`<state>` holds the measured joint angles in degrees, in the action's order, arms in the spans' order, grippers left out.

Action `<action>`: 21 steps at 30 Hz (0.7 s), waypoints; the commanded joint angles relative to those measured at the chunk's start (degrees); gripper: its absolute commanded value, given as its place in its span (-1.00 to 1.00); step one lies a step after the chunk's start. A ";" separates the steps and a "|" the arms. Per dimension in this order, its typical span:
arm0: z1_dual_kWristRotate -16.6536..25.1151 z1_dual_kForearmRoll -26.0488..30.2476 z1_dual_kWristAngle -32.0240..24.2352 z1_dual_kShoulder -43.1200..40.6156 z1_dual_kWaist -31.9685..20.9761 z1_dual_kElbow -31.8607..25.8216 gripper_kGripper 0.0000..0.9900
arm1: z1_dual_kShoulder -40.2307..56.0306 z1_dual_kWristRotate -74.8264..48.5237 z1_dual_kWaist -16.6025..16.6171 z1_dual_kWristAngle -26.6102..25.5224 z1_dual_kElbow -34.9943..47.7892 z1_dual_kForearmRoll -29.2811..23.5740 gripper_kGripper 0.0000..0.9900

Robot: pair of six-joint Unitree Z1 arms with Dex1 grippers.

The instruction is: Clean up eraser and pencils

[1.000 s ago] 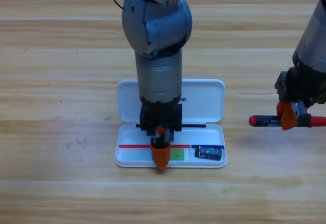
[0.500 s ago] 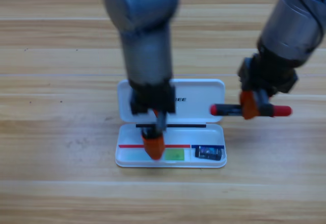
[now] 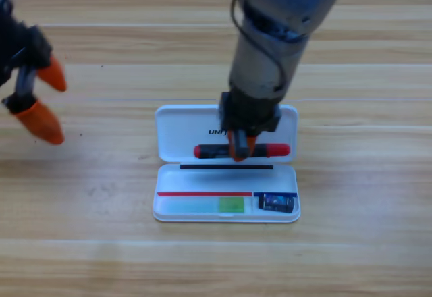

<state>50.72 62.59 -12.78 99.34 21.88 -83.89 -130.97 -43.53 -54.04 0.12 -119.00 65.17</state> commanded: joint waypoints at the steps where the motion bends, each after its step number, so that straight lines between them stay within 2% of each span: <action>1: 1.84 -3.97 -1.02 -0.11 -4.12 7.51 1.00 | -8.52 0.64 -1.86 1.11 -3.61 1.19 -1.00; 12: 2.27 -7.75 -2.16 -0.11 -4.12 12.35 1.00 | -9.75 2.49 -1.95 1.20 -5.10 1.28 -1.00; 17: 2.27 -7.92 -2.25 -0.02 -4.12 12.35 1.00 | -9.66 2.75 -1.95 1.20 -4.92 1.89 -0.40; 21: 2.19 -7.92 -2.34 -0.20 -4.12 12.35 1.00 | -9.04 3.46 -2.12 1.20 -4.75 2.07 -0.02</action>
<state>52.36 55.15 -14.35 99.27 18.77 -72.76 -137.01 -40.84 -54.40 0.38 -123.79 65.97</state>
